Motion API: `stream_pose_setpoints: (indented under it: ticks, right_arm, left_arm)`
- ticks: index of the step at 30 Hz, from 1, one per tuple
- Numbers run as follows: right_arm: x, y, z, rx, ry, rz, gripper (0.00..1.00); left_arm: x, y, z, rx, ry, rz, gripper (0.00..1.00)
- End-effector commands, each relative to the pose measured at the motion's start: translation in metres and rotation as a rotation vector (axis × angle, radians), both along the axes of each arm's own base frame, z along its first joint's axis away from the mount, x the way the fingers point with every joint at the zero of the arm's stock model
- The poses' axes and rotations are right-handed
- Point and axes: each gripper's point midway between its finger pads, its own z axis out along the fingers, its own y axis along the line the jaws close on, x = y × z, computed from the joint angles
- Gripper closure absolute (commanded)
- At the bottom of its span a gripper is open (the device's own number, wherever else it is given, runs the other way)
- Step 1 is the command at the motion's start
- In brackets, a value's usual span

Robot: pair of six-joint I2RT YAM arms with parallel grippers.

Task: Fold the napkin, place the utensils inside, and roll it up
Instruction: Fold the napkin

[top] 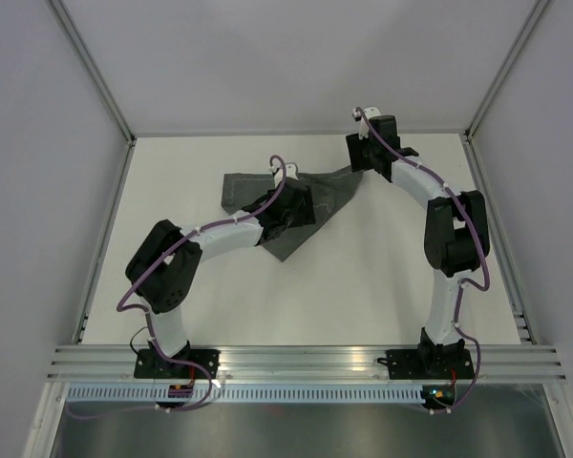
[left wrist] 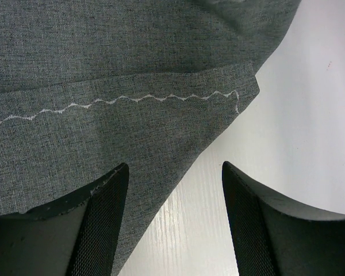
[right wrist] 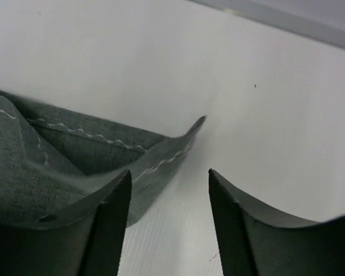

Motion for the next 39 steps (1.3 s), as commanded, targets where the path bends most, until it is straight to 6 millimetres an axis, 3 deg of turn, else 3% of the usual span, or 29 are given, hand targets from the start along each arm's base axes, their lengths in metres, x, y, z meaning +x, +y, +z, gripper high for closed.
stream_pose_setpoints:
  ticks: [1, 4, 8, 10, 14, 20, 24, 32, 39]
  right_arm:
    - [-0.001, -0.021, 0.004, 0.023, 0.027, -0.058, 0.35]
    - [-0.008, -0.020, 0.021, 0.036, 0.014, -0.046, 0.30]
    - [-0.019, -0.012, 0.040, 0.077, 0.025, -0.010, 0.28]
    - [-0.036, 0.005, 0.036, 0.155, 0.094, 0.056, 0.29]
    - [-0.074, 0.044, 0.004, 0.265, 0.255, 0.137, 0.30]
    - [-0.091, 0.082, -0.020, 0.313, 0.338, 0.181, 0.32]
    - [-0.093, 0.093, -0.029, 0.334, 0.375, 0.175, 0.37]
    - [-0.095, 0.090, -0.055, 0.321, 0.435, 0.133, 0.44]
    - [-0.095, 0.094, -0.053, 0.335, 0.426, 0.157, 0.48]
  left_arm:
    - [0.012, -0.001, 0.025, -0.023, -0.072, 0.027, 0.29]
    - [0.008, 0.011, 0.021, -0.028, -0.048, 0.051, 0.28]
    - [0.003, 0.032, 0.029, -0.066, -0.041, 0.097, 0.28]
    - [-0.003, 0.041, 0.038, -0.076, -0.045, 0.107, 0.28]
    - [-0.012, 0.055, 0.057, -0.100, -0.063, 0.136, 0.28]
    - [-0.026, 0.070, 0.088, -0.135, -0.105, 0.150, 0.27]
    - [-0.031, 0.081, 0.098, -0.139, -0.123, 0.164, 0.27]
    - [-0.033, 0.089, 0.104, -0.143, -0.128, 0.170, 0.27]
    - [-0.031, 0.088, 0.103, -0.143, -0.124, 0.170, 0.27]
